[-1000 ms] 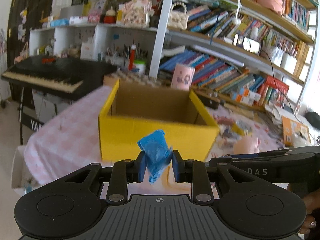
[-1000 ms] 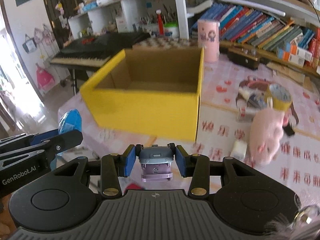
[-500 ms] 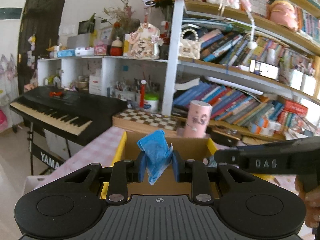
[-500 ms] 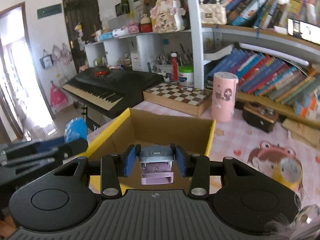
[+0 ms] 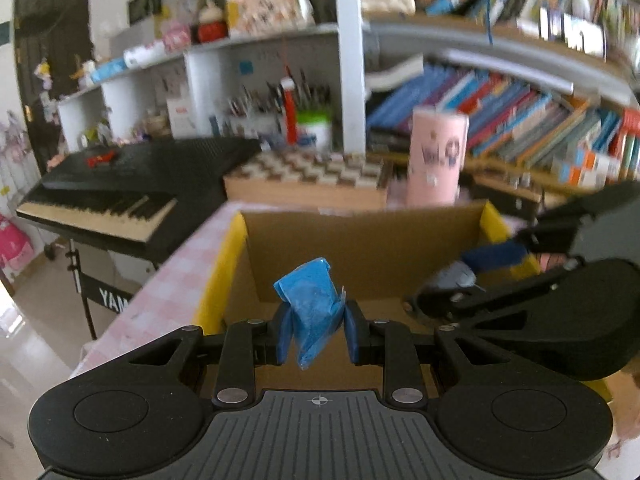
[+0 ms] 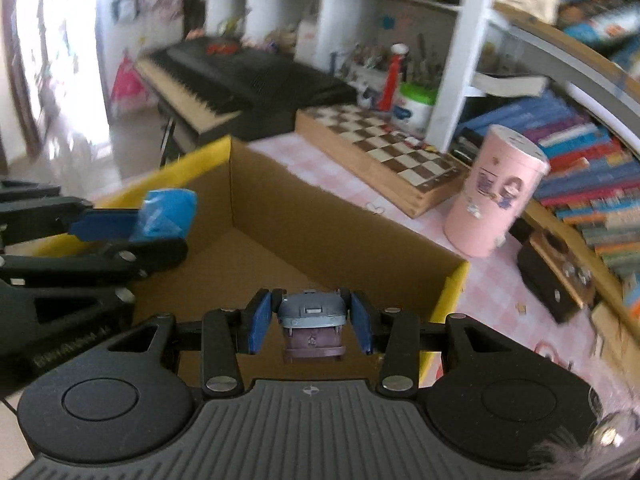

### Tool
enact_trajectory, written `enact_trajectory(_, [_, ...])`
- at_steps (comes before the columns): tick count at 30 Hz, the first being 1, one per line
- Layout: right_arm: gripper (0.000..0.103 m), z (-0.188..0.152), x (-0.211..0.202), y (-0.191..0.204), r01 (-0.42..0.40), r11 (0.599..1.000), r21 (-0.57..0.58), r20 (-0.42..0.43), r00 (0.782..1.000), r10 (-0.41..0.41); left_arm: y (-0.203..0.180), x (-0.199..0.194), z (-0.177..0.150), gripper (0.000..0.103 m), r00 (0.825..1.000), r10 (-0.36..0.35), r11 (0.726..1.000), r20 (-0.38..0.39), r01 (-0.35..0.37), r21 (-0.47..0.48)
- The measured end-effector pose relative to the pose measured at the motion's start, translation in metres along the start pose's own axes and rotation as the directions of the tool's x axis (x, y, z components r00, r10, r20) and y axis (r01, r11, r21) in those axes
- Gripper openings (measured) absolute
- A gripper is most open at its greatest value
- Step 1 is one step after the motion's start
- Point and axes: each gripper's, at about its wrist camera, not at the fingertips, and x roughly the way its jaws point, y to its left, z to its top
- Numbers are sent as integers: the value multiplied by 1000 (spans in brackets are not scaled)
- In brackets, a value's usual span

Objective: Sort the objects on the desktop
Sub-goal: 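Open the left tool over the box while the right tool releases the toy car inside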

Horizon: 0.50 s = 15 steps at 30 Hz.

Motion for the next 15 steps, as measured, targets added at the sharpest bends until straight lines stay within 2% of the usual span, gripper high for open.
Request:
enact_trajectory(4, [40,2,26,0,-7,995,-103,-73,997,-1,-2,19,0,26,998,15,1000,-63,-15,15])
enact_trajectory(8, [40,3,48,2,-35,984,-172,-173,985,5,-3,30,-1,26,994,17,999,-108,-13,35])
enact_trajectory(15, [40,5,54,5,-38,979,-198,-202,979,-3,-4,30,0,29,993,18,1000,-120,-15,27])
